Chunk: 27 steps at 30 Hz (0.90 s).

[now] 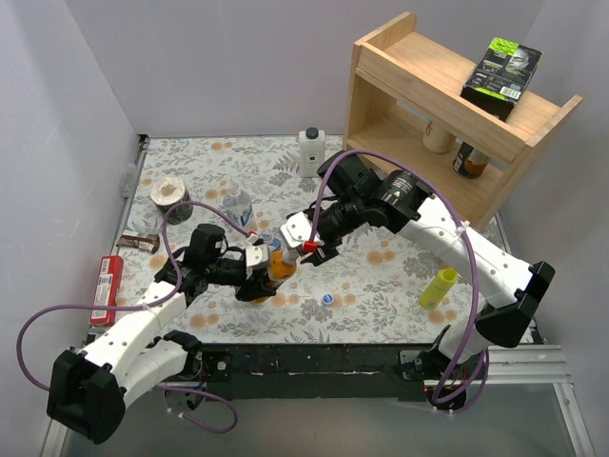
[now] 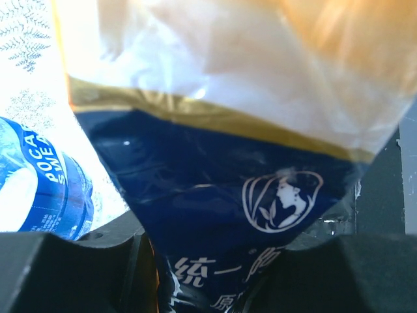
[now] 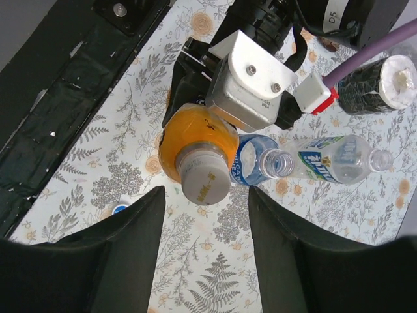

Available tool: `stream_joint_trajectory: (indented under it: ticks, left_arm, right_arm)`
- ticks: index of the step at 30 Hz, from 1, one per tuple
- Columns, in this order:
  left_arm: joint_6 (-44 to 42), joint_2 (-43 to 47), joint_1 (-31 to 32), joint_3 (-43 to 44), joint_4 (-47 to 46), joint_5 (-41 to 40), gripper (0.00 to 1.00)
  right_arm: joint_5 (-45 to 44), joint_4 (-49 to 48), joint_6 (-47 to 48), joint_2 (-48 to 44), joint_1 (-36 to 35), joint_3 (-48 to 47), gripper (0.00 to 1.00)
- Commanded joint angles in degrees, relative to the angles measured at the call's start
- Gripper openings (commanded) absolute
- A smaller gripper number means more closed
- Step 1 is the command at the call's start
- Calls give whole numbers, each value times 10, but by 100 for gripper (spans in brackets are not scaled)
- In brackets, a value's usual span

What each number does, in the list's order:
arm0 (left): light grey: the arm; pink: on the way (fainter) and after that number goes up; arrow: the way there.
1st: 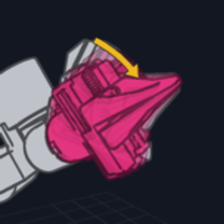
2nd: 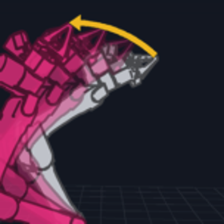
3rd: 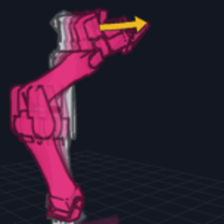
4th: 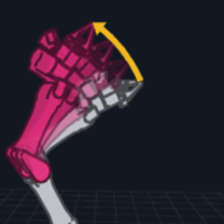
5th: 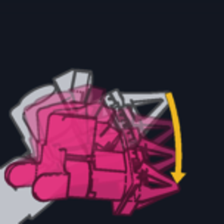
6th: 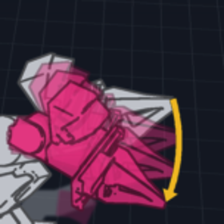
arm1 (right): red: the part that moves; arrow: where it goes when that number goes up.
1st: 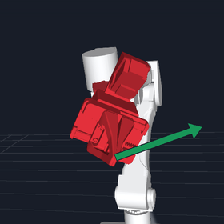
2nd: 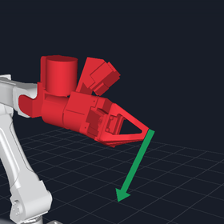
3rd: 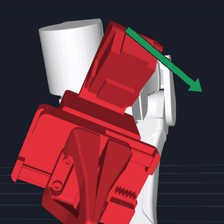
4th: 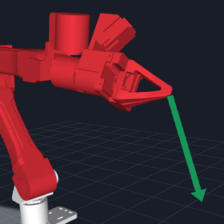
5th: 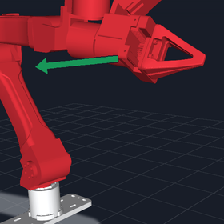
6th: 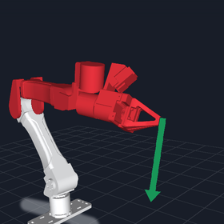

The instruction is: Screw on the bottle caps

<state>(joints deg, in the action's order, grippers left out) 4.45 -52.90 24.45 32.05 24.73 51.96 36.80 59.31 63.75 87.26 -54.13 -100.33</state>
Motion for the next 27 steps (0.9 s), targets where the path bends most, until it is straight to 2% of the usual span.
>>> stream_joint_trajectory:
  ticks: [1,6,14,18,22,27]
  left_arm:
    - [-15,-6,0,27,5,18,0]
    - [-23,-11,0,30,5,20,0]
    - [-25,-15,0,30,3,21,0]
    - [20,3,0,16,-59,-18,0]
    - [126,54,2,-15,-145,-83,0]
    - [189,89,10,-22,-169,-144,0]
  right_arm:
    - [11,-7,30,5,-5,-7,60]
    - [24,22,39,20,-10,-21,54]
    - [27,39,34,39,-13,-37,31]
    - [1,7,-75,68,-12,-51,23]
    - [-1,1,-268,106,-3,-89,13]
    - [-8,-21,-382,118,2,-72,1]
